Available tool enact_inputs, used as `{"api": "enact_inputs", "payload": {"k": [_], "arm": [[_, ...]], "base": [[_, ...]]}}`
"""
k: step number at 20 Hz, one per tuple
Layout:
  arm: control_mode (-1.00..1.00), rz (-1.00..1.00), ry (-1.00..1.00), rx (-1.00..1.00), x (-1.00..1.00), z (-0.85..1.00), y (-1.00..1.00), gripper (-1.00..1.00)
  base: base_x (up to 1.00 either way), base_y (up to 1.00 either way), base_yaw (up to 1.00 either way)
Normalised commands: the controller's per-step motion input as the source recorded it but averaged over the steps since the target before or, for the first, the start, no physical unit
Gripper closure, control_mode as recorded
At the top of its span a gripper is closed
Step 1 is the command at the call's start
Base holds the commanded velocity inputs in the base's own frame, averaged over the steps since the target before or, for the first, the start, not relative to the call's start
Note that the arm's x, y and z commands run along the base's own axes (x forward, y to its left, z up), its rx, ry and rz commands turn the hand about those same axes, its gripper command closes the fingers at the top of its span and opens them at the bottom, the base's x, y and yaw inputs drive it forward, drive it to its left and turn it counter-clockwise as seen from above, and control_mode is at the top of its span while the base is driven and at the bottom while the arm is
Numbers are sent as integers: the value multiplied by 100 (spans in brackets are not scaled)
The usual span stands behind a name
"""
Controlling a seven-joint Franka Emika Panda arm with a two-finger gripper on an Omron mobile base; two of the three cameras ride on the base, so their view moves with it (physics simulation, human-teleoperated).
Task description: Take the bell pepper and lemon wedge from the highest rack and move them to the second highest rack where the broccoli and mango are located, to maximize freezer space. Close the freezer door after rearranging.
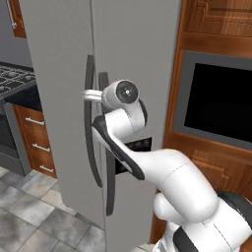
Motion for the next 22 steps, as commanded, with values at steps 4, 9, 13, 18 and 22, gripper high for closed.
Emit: {"api": "enact_inputs", "payload": {"k": [4,9,13,18,22], "arm": [[-100,-33,0,0,70,15,26,-100],[-100,-28,2,0,68,17,15,-100],[-100,-20,2,0,65,3,0,-100],[-100,-15,0,0,64,0,-11,-100],[-100,-9,0,0,63,0,-16,-100]], "base": [[0,0,0],[0,0,0],[0,0,0],[0,0,0],[0,0,0]]}}
